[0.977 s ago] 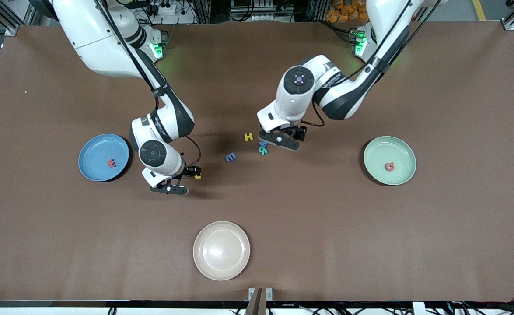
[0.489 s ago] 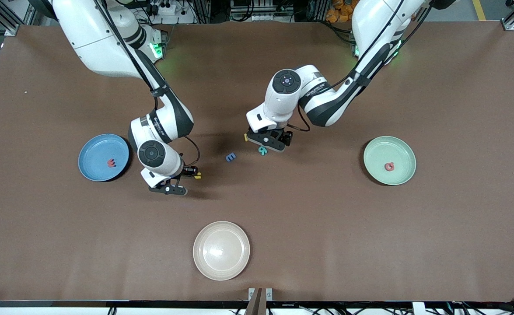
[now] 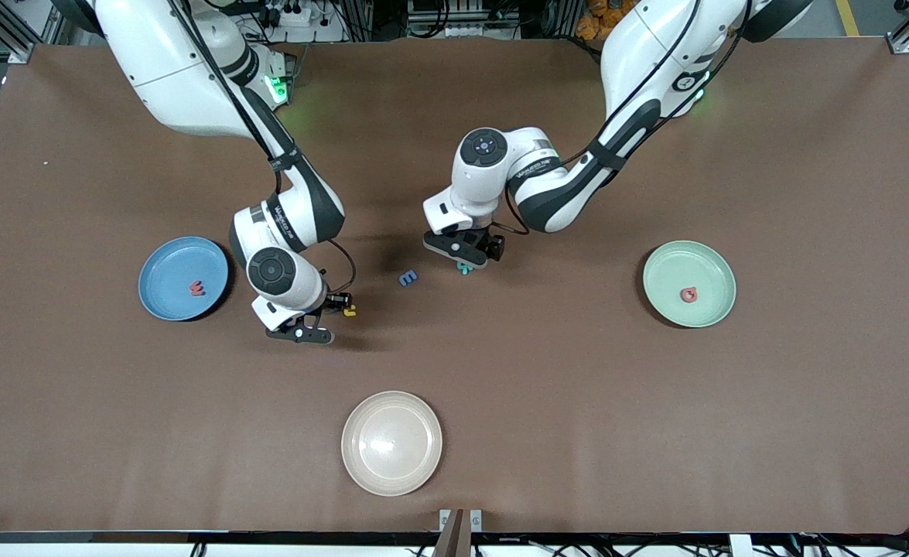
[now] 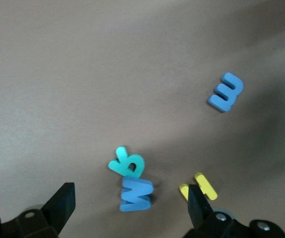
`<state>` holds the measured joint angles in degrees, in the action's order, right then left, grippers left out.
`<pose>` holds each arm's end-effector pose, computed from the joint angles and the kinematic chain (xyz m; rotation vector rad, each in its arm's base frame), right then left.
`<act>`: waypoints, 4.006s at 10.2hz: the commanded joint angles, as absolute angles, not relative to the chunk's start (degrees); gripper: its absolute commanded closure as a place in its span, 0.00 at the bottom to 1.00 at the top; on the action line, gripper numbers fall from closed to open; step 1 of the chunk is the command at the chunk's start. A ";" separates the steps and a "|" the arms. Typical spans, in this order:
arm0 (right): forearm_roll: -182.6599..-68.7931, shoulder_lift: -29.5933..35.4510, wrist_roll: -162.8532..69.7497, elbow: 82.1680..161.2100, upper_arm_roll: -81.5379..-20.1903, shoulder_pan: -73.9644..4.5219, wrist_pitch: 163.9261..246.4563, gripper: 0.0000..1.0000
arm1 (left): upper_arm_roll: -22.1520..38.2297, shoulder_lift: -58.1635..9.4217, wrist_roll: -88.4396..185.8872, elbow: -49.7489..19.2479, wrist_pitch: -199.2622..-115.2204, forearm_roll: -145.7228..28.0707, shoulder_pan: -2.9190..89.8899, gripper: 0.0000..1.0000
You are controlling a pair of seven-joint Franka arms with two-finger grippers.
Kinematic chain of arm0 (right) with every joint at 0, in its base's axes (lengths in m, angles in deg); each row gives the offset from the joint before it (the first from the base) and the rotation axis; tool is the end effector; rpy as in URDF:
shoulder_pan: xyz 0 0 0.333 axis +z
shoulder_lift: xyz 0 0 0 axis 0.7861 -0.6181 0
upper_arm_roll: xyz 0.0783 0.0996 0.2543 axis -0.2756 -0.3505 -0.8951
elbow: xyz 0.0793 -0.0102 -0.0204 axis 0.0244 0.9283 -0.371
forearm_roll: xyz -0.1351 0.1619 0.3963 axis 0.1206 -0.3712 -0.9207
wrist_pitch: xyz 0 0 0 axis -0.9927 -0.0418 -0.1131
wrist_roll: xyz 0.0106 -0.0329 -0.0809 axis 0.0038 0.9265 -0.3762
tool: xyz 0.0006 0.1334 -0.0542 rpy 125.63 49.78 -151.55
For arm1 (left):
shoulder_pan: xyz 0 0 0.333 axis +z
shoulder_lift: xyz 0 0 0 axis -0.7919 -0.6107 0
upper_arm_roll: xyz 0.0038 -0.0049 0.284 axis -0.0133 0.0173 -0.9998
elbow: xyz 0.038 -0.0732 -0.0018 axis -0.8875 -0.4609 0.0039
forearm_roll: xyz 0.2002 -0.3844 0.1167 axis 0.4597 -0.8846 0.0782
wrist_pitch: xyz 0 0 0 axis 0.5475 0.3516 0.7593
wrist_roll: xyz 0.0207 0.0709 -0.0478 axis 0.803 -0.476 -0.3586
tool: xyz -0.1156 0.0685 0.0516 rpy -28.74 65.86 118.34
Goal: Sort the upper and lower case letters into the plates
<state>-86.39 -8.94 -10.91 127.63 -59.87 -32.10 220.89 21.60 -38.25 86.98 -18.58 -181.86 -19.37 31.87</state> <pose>0.5905 0.2538 0.0757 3.0651 -0.1633 -0.2200 0.4299 -0.5394 0.1195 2.9871 -0.6231 0.1454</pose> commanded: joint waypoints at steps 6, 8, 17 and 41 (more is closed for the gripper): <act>-86.07 -9.73 -10.67 127.70 -59.83 -31.87 222.29 0.52 | 18.37 -42.17 89.21 -16.96 -182.11 -17.58 28.99 0.00; -86.16 -9.73 -10.58 127.78 -59.83 -31.87 222.20 0.67 | 17.57 -42.96 89.47 -16.96 -185.69 -18.01 28.90 0.00; -86.51 -9.03 -11.46 126.82 -60.18 -33.62 219.21 0.87 | 17.05 -44.98 92.02 -15.29 -185.80 -17.67 27.75 0.00; -96.58 -8.06 -49.89 117.94 -60.27 -57.55 193.72 0.10 | 17.05 -43.66 91.23 -16.79 -181.49 -17.31 28.19 0.24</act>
